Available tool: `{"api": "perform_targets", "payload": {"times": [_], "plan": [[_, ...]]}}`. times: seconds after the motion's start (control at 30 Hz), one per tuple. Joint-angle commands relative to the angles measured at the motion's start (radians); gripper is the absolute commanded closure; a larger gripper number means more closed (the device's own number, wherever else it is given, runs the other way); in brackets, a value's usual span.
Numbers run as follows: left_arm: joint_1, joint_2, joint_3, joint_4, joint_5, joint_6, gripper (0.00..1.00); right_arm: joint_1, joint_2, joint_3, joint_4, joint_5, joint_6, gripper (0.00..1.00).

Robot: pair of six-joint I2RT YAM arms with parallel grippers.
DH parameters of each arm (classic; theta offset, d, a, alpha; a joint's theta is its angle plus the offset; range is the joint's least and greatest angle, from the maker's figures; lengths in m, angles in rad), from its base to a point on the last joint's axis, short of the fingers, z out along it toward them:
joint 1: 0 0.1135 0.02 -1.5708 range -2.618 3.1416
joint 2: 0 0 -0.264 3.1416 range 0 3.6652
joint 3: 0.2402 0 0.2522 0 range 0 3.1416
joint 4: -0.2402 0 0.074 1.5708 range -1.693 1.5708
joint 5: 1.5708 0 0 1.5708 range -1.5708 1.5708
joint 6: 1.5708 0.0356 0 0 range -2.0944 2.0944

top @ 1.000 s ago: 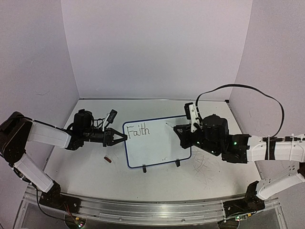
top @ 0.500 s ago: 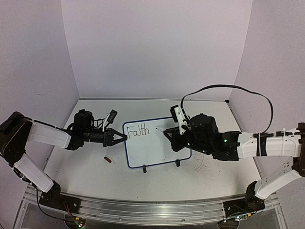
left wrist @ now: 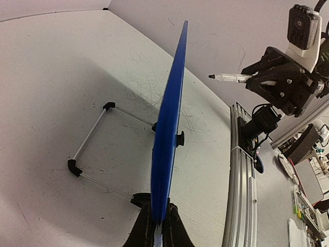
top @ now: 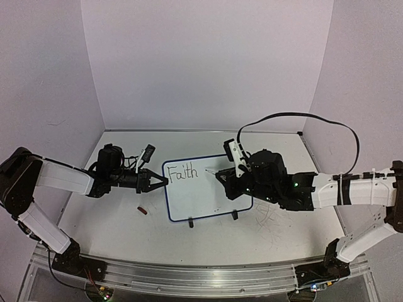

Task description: Write a sentence on the whiteboard

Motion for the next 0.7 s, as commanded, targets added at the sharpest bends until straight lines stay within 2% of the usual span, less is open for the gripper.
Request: {"api": "perform_targets", "payload": {"times": [0.0, 0.27, 0.67], "plan": [[-0.007, -0.006, 0.038, -0.035, -0.021, 0.017, 1.00, 0.016, 0.040, 0.069, 0.012, 0.002, -0.019, 1.00], [-0.008, -0.012, 0.038, -0.046, -0.029, 0.015, 1.00, 0.015, 0.045, 0.065, 0.009, 0.134, 0.022, 1.00], [-0.007, -0.010, 0.046, -0.053, -0.019, 0.018, 1.00, 0.014, 0.067, 0.075, 0.073, 0.118, 0.018, 1.00]]}}
